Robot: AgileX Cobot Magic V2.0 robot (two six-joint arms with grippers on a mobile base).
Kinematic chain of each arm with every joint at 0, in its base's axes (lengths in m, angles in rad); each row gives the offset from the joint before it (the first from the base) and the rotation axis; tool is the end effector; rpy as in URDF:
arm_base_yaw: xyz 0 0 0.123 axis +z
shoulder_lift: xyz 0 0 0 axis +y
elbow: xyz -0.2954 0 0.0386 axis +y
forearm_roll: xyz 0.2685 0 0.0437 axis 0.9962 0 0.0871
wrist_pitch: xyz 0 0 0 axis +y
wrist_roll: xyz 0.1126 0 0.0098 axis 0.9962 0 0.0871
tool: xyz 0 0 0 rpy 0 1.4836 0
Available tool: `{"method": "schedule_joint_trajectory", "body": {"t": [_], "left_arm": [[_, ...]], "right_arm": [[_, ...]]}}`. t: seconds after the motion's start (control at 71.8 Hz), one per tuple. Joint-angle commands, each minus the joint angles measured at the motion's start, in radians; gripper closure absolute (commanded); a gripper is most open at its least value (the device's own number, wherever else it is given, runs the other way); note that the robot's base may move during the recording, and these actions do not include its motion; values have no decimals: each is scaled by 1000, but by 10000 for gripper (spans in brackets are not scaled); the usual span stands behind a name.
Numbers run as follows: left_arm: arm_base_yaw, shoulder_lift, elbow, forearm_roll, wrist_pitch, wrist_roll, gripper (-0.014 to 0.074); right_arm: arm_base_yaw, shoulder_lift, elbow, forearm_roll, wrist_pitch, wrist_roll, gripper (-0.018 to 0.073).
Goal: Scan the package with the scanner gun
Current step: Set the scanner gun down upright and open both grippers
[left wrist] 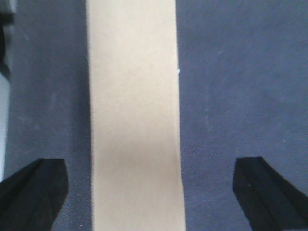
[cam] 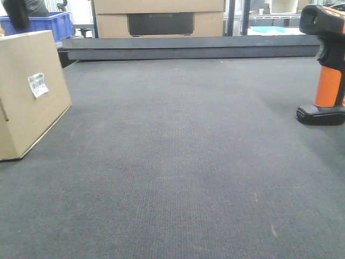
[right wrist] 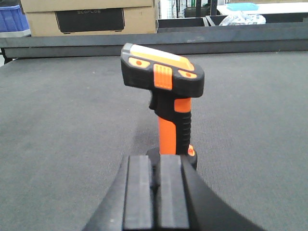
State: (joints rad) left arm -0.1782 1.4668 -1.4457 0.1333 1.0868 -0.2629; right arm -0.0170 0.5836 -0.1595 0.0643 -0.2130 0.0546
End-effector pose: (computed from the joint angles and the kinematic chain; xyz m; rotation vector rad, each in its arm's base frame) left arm 0.3331 -0.0465 0.3633 -0.0720 2.5757 0.0115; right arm 0.1495 -0.0041 0.2333 0.1240 1.6910 0.0636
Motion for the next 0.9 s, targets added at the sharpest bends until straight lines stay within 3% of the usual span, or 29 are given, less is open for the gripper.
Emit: {"method": "schedule_joint_trajectory", "body": {"t": [0.0, 0.097, 0.181, 0.459, 0.654, 0.807, 0.891], "left_arm": [[-3, -83, 4, 5, -30, -29, 4], [-3, -164, 63, 5, -99, -57, 55], [-3, -229, 133, 0, -154, -62, 162], [-3, -426, 445, 3, -480, -62, 710], [30, -578, 665, 4, -708, -62, 707], [116, -738, 799, 11, -735, -59, 707], [133, -844, 873, 11, -740, -54, 694]], "right_arm": [[1, -3, 1, -9, 1, 0, 728], [1, -3, 1, -9, 19, 0, 728], [1, -3, 1, -9, 21, 0, 728], [1, -3, 1, -9, 23, 0, 728], [1, -3, 1, -9, 29, 0, 728], [1, -3, 1, -9, 29, 0, 728], [1, -12, 1, -9, 27, 0, 728]]}}
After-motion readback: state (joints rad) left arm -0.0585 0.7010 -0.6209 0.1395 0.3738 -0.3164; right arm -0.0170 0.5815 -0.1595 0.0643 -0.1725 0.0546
